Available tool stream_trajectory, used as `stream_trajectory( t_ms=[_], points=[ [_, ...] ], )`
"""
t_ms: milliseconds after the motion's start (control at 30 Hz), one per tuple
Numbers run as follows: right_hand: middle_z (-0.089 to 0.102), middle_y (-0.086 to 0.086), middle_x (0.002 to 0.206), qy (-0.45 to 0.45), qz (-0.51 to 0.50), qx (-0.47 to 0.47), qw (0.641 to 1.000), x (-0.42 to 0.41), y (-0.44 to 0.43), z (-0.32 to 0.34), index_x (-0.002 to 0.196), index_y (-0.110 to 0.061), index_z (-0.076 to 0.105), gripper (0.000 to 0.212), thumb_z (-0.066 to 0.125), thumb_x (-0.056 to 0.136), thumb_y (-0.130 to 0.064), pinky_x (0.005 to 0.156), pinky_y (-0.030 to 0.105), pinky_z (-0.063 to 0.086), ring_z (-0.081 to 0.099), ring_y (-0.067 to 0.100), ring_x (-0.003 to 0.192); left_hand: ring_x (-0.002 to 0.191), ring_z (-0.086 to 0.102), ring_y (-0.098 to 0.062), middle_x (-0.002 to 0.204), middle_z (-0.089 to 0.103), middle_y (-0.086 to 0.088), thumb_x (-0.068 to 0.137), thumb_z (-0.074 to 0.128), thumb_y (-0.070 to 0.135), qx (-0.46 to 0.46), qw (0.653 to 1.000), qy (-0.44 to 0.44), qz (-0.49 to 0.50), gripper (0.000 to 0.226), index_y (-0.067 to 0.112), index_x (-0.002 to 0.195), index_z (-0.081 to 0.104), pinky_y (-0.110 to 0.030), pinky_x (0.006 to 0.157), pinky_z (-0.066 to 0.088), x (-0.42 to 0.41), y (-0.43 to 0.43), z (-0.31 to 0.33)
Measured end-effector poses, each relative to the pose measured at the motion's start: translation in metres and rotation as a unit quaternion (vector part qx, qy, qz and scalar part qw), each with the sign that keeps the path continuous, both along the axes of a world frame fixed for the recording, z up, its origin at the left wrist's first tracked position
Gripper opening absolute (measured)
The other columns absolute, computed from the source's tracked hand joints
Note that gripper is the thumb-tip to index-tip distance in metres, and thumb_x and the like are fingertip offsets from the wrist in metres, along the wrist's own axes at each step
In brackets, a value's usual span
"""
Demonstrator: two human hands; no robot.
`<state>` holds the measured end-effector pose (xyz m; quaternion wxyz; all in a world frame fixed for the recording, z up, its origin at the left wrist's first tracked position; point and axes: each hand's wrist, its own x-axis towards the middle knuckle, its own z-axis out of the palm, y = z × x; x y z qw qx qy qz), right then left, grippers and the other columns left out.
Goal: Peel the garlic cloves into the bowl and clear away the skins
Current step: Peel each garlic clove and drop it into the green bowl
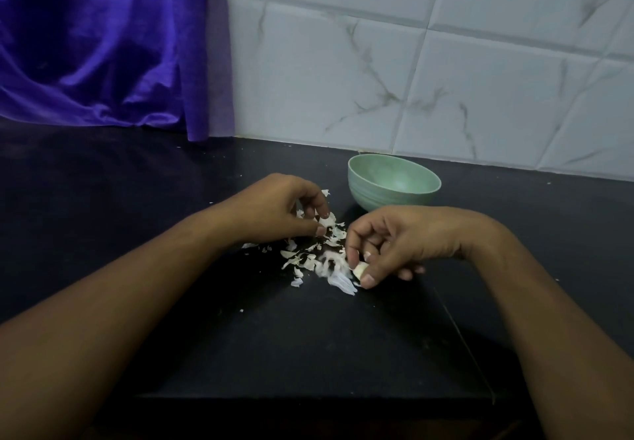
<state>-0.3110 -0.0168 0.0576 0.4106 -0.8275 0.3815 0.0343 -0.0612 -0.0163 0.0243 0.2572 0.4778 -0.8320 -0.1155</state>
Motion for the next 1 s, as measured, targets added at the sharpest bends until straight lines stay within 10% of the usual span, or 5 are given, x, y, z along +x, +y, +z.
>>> stream_trajectory(
  t_ms=[267,500,1000],
  points=[
    [0.065,-0.003,0.070,-0.088,-0.073,-0.078,0.990,0.018,0.001,-0.013,0.099,-0.009,0.065,0.021,0.082,0.088,-0.015,0.046,0.022,0.049,0.062,0.012,0.059,0.062,0.064,-0.010,0.077,0.071,0.006,0.093,0.077,0.032,0.003,0.997,0.073,-0.016,0.006,0.027,0.095,0.076,-0.021,0.058,0.048,-0.005,0.004,0.003],
    [0.073,0.020,0.075,-0.397,-0.209,-0.007,0.894,0.034,-0.003,-0.026,0.097,0.003,0.065,0.019,0.077,0.083,0.006,0.059,0.030,0.063,0.076,0.026,0.066,0.060,0.059,-0.014,0.076,0.068,-0.008,0.083,0.076,0.047,0.175,0.950,0.255,-0.039,0.043,0.008,0.102,0.072,-0.031,0.055,0.056,-0.006,0.007,0.004],
    [0.079,0.016,0.096,-0.428,-0.235,0.045,0.872,0.039,-0.002,-0.034,0.100,-0.001,0.074,0.015,0.075,0.085,0.001,0.068,0.031,0.065,0.078,0.024,0.077,0.064,0.070,-0.015,0.077,0.076,-0.013,0.073,0.082,0.030,0.197,0.930,0.310,-0.021,0.033,0.004,0.093,0.078,-0.024,0.059,0.060,0.005,-0.001,0.004]
  ],
)
